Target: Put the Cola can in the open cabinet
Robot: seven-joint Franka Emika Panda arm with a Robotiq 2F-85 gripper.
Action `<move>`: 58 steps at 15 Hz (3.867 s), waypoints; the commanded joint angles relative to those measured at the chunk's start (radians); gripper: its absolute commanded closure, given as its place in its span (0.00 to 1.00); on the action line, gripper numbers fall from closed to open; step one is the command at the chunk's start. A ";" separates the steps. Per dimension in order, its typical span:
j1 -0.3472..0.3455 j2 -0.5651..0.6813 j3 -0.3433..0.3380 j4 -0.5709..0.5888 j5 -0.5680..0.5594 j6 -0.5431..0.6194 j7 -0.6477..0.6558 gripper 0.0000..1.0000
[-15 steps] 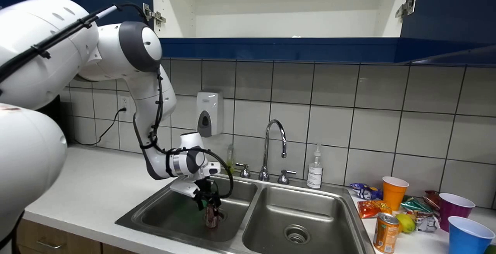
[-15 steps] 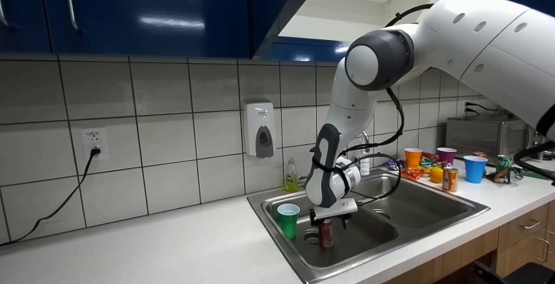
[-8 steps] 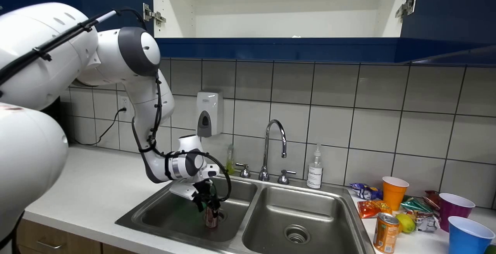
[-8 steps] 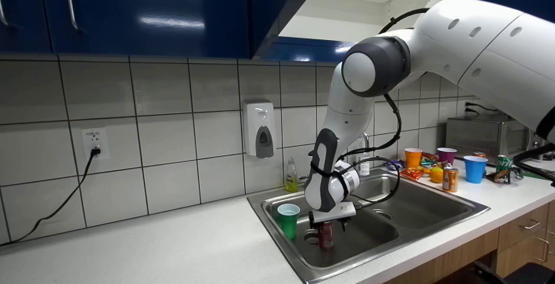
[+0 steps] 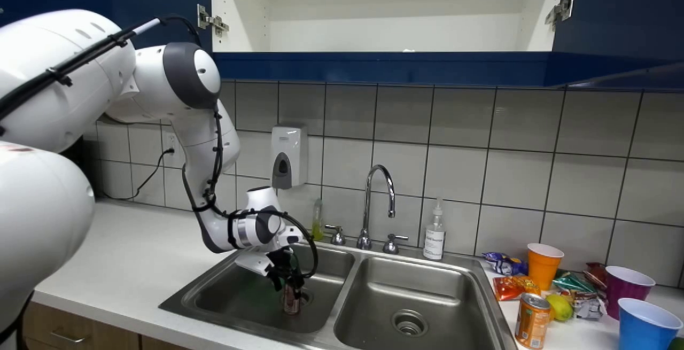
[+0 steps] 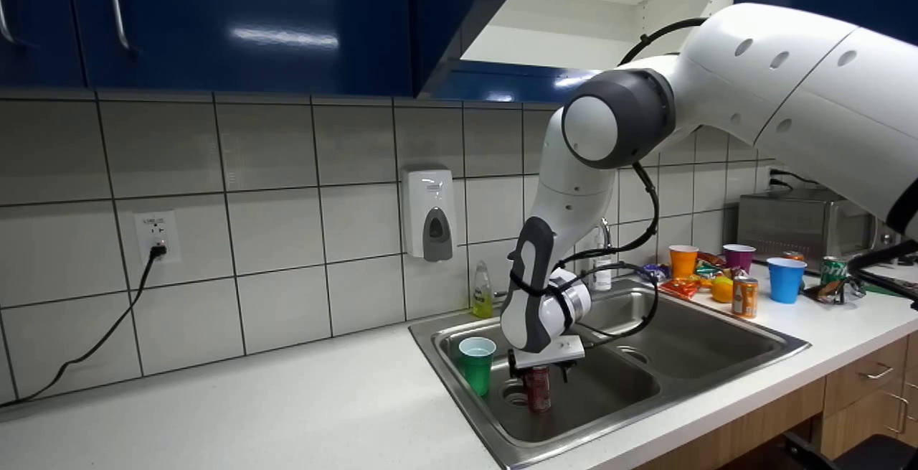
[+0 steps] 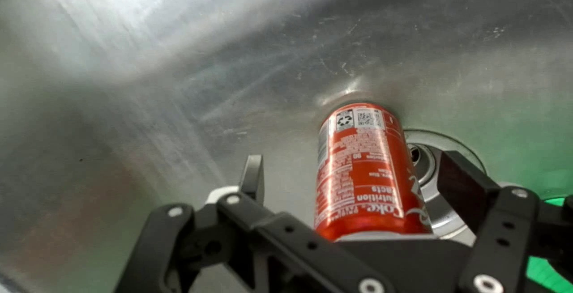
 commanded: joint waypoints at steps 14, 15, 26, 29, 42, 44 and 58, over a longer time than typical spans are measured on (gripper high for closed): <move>0.037 0.054 -0.035 0.094 0.016 -0.012 0.053 0.00; 0.037 0.057 -0.035 0.097 0.016 -0.012 0.055 0.00; 0.036 0.068 -0.044 0.115 0.019 -0.019 0.067 0.44; 0.033 0.068 -0.042 0.115 0.021 -0.024 0.066 0.62; 0.058 -0.023 -0.051 0.046 0.026 -0.068 0.068 0.62; 0.075 -0.047 -0.065 0.029 0.018 -0.075 0.074 0.62; 0.122 -0.347 -0.069 -0.160 -0.116 -0.236 0.056 0.62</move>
